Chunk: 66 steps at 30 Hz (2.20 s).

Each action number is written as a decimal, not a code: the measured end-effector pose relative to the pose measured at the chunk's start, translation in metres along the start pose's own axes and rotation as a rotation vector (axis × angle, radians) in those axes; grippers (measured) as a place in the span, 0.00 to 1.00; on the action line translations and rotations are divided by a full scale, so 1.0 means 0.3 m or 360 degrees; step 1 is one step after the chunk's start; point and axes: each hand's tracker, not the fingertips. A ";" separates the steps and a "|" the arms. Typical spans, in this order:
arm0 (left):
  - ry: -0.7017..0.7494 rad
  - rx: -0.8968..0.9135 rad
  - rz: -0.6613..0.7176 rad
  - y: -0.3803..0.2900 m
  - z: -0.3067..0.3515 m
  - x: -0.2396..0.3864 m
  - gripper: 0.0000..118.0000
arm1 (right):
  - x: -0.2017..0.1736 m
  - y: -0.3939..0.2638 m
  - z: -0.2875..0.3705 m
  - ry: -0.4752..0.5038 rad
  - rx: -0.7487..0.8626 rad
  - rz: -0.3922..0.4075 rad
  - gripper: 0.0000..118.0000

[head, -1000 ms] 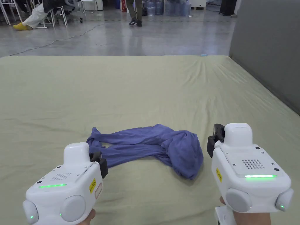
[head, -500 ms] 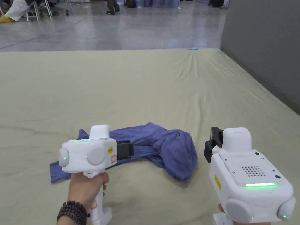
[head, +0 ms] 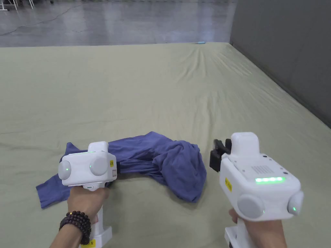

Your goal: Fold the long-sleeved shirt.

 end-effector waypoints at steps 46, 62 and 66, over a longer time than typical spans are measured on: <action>0.0232 0.1188 -0.0124 1.148 1.097 -0.083 0.00 | -0.270 1.391 -0.368 0.0371 0.0265 0.0142 0.00; 0.0227 0.0869 -0.0030 1.094 0.607 -0.211 0.00 | -0.301 1.086 -0.698 0.0296 -0.0021 0.0017 0.00; 0.0214 0.0664 -0.0013 0.881 0.361 -0.249 0.00 | -0.280 0.754 -0.830 0.0290 -0.0301 0.0036 0.00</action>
